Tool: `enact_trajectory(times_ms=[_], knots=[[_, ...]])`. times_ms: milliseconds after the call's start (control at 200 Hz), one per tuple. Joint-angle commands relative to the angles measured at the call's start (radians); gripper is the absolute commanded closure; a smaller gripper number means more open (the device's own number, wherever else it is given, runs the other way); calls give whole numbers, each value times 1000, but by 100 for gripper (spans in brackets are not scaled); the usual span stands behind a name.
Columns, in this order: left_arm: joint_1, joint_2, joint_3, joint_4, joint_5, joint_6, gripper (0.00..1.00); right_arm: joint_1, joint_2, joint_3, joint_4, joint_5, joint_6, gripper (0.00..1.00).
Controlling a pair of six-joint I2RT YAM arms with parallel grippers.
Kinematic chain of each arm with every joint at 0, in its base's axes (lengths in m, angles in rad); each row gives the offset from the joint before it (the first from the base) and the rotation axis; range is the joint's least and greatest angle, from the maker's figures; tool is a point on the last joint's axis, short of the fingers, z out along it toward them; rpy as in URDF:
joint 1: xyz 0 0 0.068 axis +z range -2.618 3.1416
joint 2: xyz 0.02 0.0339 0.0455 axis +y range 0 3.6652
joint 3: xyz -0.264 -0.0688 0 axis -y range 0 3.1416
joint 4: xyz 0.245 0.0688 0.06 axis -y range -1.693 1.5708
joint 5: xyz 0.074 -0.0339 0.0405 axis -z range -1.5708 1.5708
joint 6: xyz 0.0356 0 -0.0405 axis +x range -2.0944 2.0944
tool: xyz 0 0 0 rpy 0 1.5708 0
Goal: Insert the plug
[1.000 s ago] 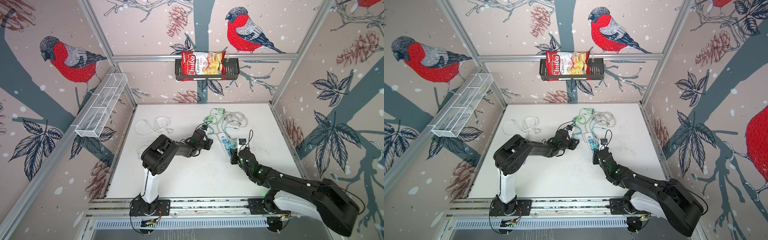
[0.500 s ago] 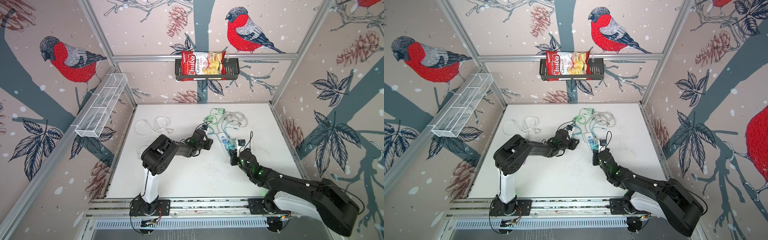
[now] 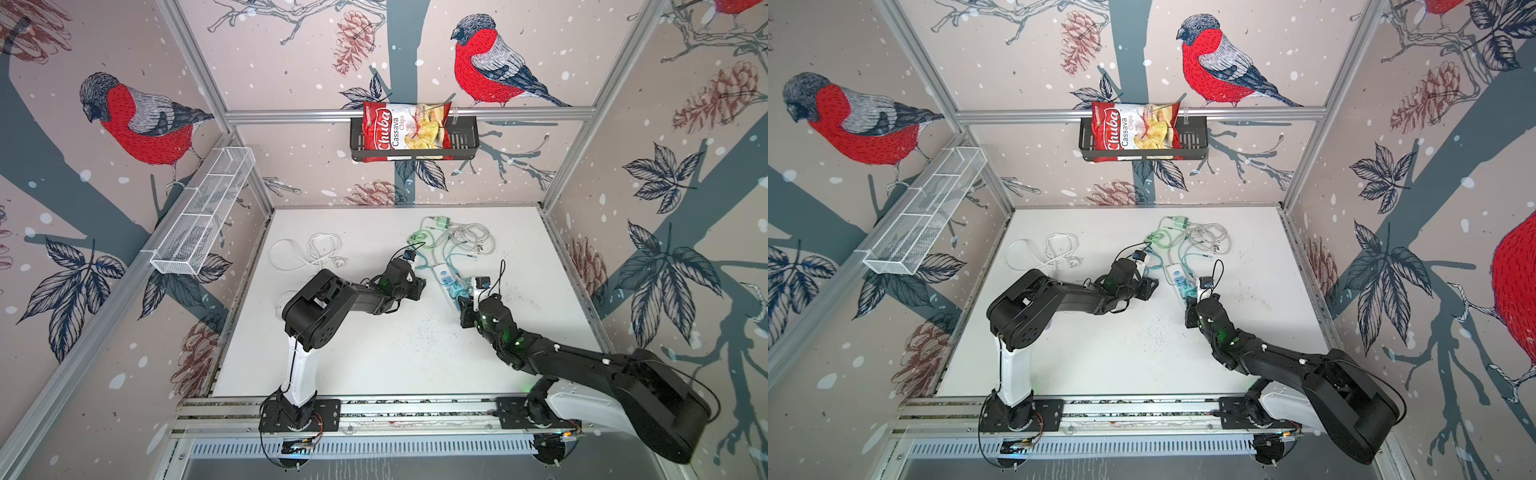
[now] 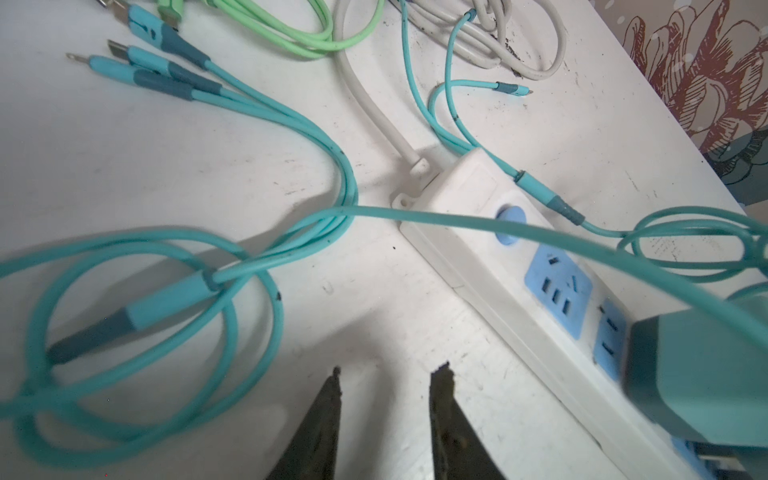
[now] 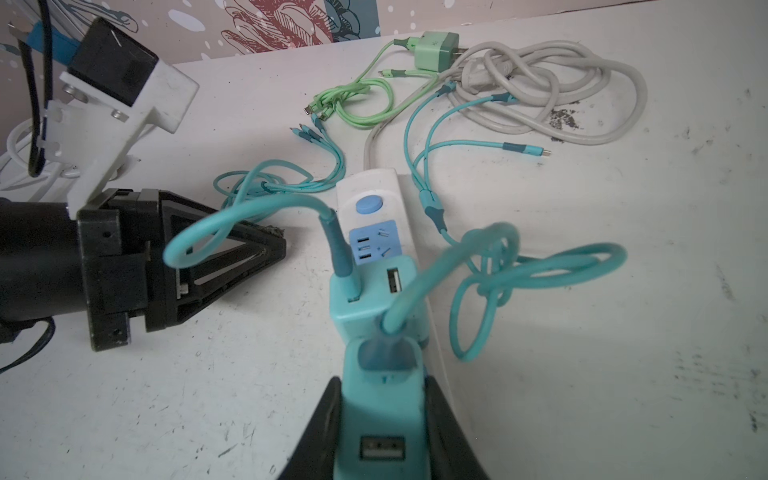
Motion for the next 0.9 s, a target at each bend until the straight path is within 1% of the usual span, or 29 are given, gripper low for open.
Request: enact_trajectory(times_ms=[0, 230, 360, 505, 895], knots=[[2, 5, 0, -52, 11, 10, 63, 13, -19, -6, 47, 9, -30, 83], [2, 13, 11, -60, 14, 10, 63, 14, -31, -33, 93, 19, -40, 85], [2, 12, 11, -65, 13, 10, 64, 15, -13, -36, 114, 23, -45, 85], [1, 10, 9, -66, 11, 13, 64, 31, 19, -46, 165, 54, -64, 86], [3, 13, 7, -64, 12, 19, 64, 33, 50, -43, 184, 63, -72, 86]])
